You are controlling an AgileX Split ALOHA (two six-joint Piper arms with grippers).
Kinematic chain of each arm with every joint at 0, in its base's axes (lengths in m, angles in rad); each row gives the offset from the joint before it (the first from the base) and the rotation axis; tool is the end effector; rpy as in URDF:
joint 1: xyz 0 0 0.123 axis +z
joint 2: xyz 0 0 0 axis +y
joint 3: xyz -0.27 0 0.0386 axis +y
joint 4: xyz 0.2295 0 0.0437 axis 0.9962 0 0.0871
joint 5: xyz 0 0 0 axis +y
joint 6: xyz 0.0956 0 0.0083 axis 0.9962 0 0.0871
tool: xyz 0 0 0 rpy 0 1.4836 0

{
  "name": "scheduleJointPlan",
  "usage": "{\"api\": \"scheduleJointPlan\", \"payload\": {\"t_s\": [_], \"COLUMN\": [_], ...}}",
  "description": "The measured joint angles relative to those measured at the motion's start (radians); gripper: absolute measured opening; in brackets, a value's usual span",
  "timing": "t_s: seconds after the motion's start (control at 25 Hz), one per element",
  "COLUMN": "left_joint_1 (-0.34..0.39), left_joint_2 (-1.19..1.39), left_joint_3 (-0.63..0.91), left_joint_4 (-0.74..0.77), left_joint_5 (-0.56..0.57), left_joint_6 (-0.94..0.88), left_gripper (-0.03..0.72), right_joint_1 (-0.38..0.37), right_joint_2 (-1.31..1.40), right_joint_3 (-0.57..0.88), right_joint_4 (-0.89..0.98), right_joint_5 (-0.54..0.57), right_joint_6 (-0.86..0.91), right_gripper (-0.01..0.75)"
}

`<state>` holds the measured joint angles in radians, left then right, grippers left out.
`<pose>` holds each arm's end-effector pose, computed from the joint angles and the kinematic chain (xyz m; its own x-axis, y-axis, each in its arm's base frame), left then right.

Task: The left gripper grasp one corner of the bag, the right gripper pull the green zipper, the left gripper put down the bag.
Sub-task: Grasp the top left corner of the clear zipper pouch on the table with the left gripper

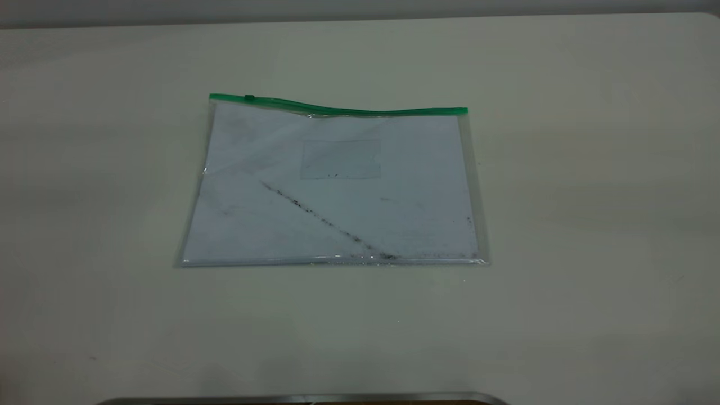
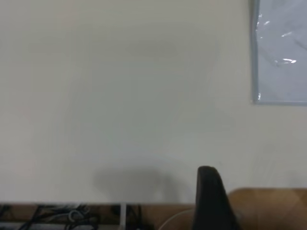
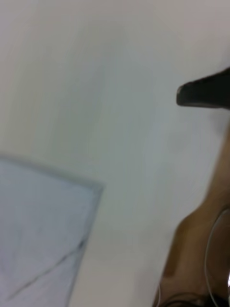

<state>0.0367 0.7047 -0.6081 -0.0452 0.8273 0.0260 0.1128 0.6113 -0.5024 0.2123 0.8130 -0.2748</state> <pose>0.1162 0.0011 0.2775 -0.7415 -0.0318 -0.6702 -0.0178 0.9995 -0.0278 0.0961 0.0257 0.2585 -0.6955 -0.2055 -0.6885 -0.3057 0.9518 0.0248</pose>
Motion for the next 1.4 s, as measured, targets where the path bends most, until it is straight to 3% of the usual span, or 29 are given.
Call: {"api": "scheduleJointPlan", "payload": {"t_s": [0.2,0.36,0.64,0.84,1.2,1.4], "left_joint_1": [0.000,0.000,0.000,0.000,0.000,0.000], "left_joint_2": [0.329,0.554,0.898,1.104,1.435,1.616], "left_joint_3": [-0.056,-0.129,-0.290,-0.404,-0.665,-0.820], "left_joint_4": [-0.052,-0.116,-0.251,-0.384,-0.698,-0.773], "left_joint_5": [-0.165,-0.255,-0.348,-0.382,-0.308,-0.260], "left_joint_6": [0.077,0.125,0.316,0.475,0.829,0.889], "left_gripper": [0.550,0.554,0.554,0.554,0.554,0.554], "right_joint_1": [0.000,0.000,0.000,0.000,0.000,0.000], "right_joint_2": [0.318,0.578,0.964,1.154,1.389,1.441], "right_joint_3": [-0.011,-0.081,-0.273,-0.407,-0.580,-0.622], "right_joint_4": [0.231,0.454,0.877,1.076,1.154,1.176], "right_joint_5": [-0.253,-0.330,-0.345,-0.333,-0.253,-0.224], "right_joint_6": [-0.252,-0.507,-0.914,-1.124,-1.199,-1.213], "right_gripper": [0.563,0.565,0.563,0.558,0.558,0.558]}}
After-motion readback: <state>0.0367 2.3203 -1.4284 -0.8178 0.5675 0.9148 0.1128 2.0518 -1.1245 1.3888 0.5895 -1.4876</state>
